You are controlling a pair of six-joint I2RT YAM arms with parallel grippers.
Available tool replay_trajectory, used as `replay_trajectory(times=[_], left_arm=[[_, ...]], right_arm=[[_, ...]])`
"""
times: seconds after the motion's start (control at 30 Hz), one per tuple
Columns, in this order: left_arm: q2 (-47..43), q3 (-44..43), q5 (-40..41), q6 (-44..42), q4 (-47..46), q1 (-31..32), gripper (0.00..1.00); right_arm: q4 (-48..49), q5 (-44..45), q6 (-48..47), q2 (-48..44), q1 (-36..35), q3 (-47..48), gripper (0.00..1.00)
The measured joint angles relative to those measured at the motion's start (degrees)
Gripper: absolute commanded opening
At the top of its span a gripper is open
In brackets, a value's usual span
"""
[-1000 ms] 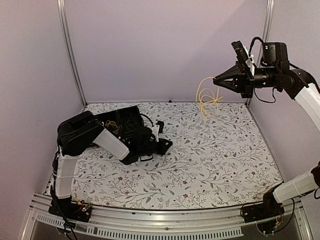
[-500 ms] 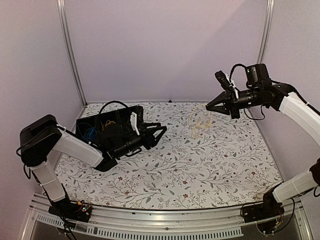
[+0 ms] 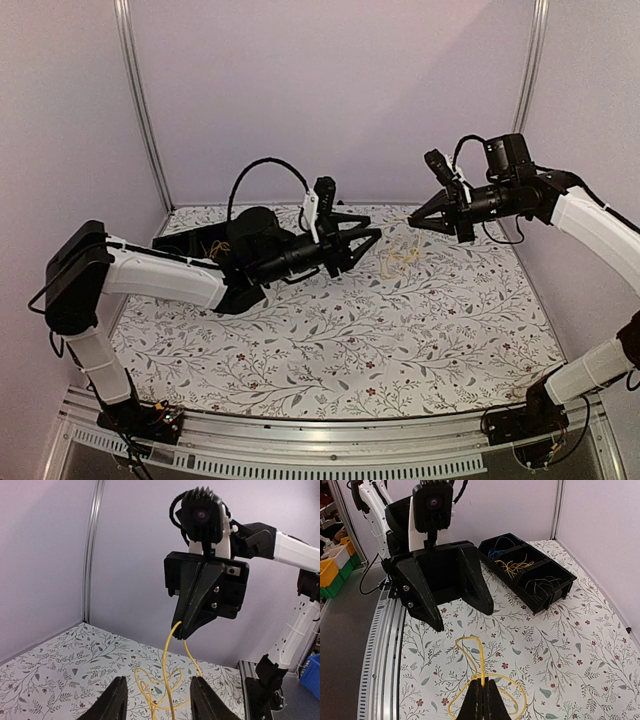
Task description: Untangle the cables
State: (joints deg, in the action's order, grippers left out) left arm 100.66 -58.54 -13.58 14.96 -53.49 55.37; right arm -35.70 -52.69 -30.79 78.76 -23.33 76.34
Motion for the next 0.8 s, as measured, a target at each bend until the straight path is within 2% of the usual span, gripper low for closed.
replay_trajectory(times=[0.13,0.2,0.27,0.37,0.5,0.63,0.67,0.73,0.8], left_arm=[[3.78,-4.24,-1.84,-0.2,5.05,0.02,0.31],[5.6,-6.14,-2.67,-0.31,7.54,0.02,0.2],[6.58,-7.28,-3.23,-0.07,9.44,0.02,0.01],[6.95,-8.28,-3.82,-0.02,11.39,0.0,0.0],[6.93,-8.83,-3.61,0.24,11.43,-0.04,0.0],[6.84,-8.7,-3.56,2.19,11.17,-0.61,0.0],[6.71,-8.46,-3.65,2.78,10.93,-0.79,0.0],[6.23,-7.52,-3.93,4.48,10.12,-1.38,0.0],[5.9,-6.75,-4.44,6.29,9.16,-2.16,0.0]], right_arm=[[0.44,-0.31,0.04,0.0,0.0,-0.72,0.0],[0.7,-0.46,0.13,0.0,0.0,-1.38,0.0],[0.85,-0.57,0.15,0.0,0.0,-1.84,0.0],[1.11,-0.76,0.15,0.09,0.0,-2.32,0.01],[1.84,-0.9,0.07,0.28,0.0,-3.41,0.24],[2.8,0.83,0.37,0.81,0.15,-5.11,0.34],[2.8,1.25,0.42,0.96,0.31,-5.29,0.4],[2.89,1.84,-0.07,1.03,1.01,-6.01,0.57],[3.23,3.08,-0.94,0.44,1.75,-7.65,0.64]])
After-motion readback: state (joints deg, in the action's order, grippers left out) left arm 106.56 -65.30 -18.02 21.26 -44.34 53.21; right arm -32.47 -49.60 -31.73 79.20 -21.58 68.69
